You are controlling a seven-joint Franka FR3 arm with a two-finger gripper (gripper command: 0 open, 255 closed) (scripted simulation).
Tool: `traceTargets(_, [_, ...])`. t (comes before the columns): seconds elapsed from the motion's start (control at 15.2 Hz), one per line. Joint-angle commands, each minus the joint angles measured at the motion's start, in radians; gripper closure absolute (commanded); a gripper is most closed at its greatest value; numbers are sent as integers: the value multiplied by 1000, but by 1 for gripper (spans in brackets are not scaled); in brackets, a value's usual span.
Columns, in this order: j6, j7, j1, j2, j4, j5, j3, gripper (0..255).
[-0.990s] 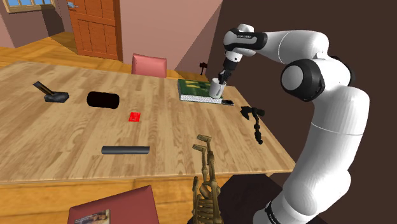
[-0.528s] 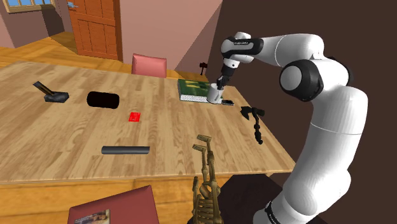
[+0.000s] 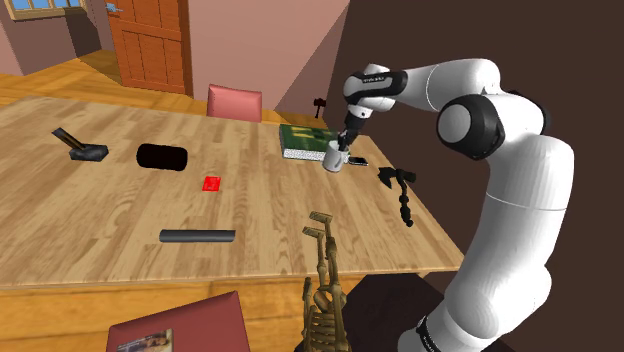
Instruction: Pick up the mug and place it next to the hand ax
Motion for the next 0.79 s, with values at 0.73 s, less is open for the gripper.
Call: traceTargets(0.73, [123, -22, -2, 51, -73, 20, 8, 255])
